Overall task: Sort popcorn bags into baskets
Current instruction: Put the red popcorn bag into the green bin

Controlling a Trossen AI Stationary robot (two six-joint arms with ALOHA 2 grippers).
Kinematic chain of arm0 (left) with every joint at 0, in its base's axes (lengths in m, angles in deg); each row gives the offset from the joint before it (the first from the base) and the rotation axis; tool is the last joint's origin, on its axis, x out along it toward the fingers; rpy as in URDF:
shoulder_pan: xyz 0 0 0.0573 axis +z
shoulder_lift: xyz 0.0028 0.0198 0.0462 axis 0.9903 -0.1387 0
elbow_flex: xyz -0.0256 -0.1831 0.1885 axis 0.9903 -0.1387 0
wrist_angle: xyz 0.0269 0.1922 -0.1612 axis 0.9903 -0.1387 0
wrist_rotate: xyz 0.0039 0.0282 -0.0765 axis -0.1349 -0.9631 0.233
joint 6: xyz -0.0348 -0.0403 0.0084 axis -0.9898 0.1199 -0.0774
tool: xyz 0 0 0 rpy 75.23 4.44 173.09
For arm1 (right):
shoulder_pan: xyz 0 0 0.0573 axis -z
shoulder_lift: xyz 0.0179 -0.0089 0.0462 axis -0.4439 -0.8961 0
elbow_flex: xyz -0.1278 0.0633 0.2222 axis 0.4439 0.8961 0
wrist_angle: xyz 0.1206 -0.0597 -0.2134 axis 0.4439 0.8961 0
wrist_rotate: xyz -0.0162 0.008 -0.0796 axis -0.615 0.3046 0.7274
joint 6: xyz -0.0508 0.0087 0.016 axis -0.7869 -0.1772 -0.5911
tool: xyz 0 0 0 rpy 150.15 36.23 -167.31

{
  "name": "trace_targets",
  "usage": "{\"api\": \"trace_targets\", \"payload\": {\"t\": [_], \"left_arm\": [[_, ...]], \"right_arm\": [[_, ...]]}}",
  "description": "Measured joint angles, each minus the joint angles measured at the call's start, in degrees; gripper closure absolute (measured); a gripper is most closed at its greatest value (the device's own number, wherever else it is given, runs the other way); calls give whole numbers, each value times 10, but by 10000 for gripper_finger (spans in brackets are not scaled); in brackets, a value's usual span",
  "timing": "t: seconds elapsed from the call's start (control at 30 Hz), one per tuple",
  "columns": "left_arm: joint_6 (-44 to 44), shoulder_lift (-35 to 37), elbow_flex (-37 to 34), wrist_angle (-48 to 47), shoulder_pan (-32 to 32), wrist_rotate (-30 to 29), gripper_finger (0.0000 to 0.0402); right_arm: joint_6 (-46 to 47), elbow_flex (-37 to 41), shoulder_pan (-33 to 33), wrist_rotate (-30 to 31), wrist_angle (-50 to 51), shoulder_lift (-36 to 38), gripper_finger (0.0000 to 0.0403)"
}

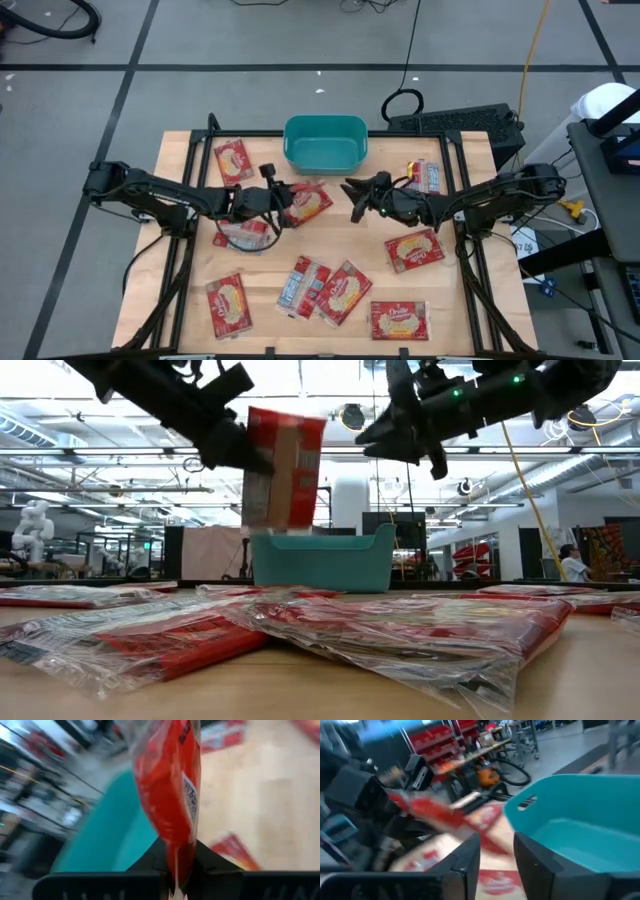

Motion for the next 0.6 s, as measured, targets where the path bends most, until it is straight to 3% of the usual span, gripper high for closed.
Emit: {"api": "trace_targets", "payload": {"t": [0.07,0.2,0.4,0.6], "left_arm": [[57,0,0,16,-15,-41,372],[148,0,0,77,-41,-64,368],[252,0,0,79,-62,-132,379],[378,0,0,70,-79,-138,373]], "right_arm": [[8,0,-4,-21,-51,-23,271],[56,-3,-8,-55,-161,-79,251],[131,-7,-6,-84,-278,-146,220],[204,-10,-6,-123,-319,-189,188]]}}
